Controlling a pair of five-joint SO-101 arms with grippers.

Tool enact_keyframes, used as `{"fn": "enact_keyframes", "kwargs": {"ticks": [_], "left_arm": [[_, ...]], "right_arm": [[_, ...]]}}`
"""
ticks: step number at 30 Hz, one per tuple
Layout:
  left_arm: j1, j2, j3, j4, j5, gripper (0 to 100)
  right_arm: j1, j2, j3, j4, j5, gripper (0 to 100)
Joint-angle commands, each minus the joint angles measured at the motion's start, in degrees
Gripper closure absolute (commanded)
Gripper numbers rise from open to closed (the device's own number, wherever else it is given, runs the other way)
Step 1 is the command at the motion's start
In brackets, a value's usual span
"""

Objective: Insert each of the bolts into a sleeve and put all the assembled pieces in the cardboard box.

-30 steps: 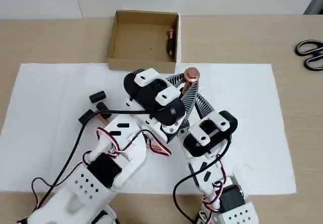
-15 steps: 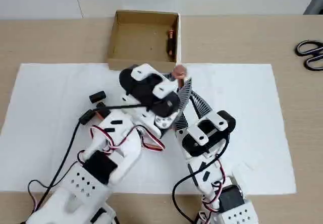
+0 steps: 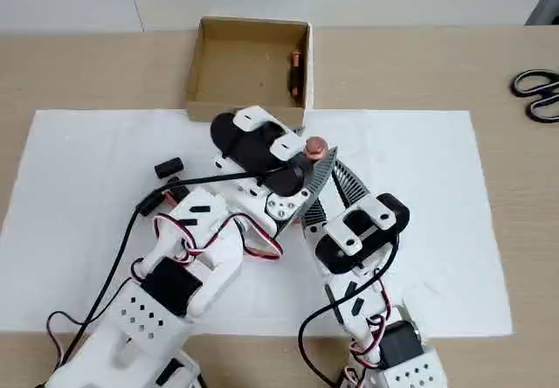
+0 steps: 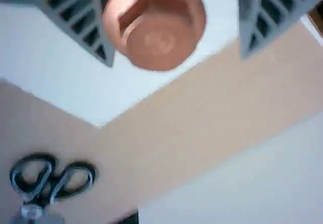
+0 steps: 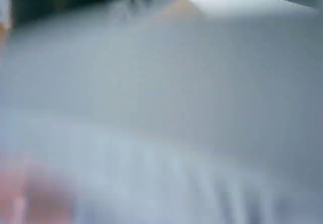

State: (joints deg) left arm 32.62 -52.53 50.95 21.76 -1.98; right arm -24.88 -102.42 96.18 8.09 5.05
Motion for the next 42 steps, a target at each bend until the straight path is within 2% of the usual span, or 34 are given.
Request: {"fn": "enact_keyframes", "kwargs": {"ticks": [1,4,7,10,19,22,25,29,32,33,36,39,42], "left_arm": [[-0.1,-2.8,-6.6,0.2,-0.1,85],[2.6,-6.4,-6.7,2.0,-0.1,85],[6.5,-9.8,-6.7,10.4,-0.1,85],[6.7,-11.0,-6.1,15.4,0.2,85],[6.6,-11.3,-4.8,13.5,-0.2,85],[6.1,-11.3,-7.9,12.5,-0.3,85],[0.5,-11.3,-12.5,11.8,-0.3,85],[-14.2,-11.3,-10.7,9.2,-0.3,91],[-23.6,-11.3,-7.8,6.0,0.1,100],[-25.6,-11.3,-6.6,4.9,0.2,99],[-28.0,-13.1,-2.9,2.2,0.2,100],[-27.3,-18.8,4.2,1.8,0.2,100],[-27.0,-26.5,11.9,1.4,0.2,100]], "right_arm": [[0.7,-0.8,0.3,-1.5,0.4,99.4],[0.7,-0.7,0.3,-1.4,0.4,99.4],[0.7,-0.7,0.3,-1.4,0.4,99.4],[0.7,-0.7,0.3,-1.4,0.4,99.4],[0.7,-0.7,0.3,-1.4,0.4,99.4],[0.7,-0.6,0.3,-1.4,0.4,99.4],[0.8,-0.3,0.3,-1.4,0.4,99.4],[0.8,-0.3,0.3,-1.4,0.4,99.4],[2.8,-0.3,-0.2,0.9,4.8,99.4],[3.7,-0.4,-0.5,2.2,6.6,99.4],[6.5,-0.1,-5.7,8.6,7.4,99.5],[6.9,0.7,-13.6,18.2,7.1,99.5],[7.0,5.4,-20.8,24.0,3.7,99.5]]}}
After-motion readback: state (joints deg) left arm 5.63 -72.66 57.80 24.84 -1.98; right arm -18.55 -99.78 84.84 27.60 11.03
